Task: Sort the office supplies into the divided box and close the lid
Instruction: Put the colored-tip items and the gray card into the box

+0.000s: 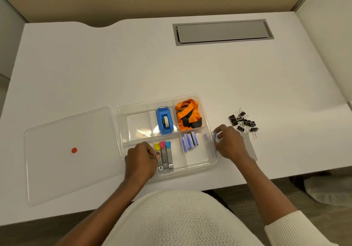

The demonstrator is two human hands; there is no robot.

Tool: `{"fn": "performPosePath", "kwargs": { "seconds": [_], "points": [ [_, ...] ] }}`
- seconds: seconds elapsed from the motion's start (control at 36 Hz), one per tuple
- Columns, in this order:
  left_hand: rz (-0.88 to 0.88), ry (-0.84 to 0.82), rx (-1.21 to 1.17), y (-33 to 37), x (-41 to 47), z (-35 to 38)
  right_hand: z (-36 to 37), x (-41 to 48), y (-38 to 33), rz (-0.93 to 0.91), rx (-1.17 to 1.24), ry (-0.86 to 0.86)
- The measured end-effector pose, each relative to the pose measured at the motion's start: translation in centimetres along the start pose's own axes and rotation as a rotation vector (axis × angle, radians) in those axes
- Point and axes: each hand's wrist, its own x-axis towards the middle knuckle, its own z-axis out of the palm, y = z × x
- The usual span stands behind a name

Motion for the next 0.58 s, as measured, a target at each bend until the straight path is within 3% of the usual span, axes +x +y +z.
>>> {"fn": "performPosePath", "kwargs": {
  "seconds": [0.25,0.36,0.47,0.58],
  "points": [
    [0.035,0.049,0.077,-0.5,0.0,0.7,0.1,-0.2,0.8,0.058,0.213,0.067],
    [0.028,0.047,0.061,-0.5,0.1,0.7,-1.1,-0.9,0.5,0.104,0.256,0.186],
    [0.036,0.053,0.06,-0.6,-0.1,0.8,-3.7,-2.6,-1.6,0.001,0.26,0.346],
    [0.039,0.056,0.073,-0.7,-0.1,0.9,-5.4,-4.6,-5.5,-0.127,0.309,0.256]
  ]
}}
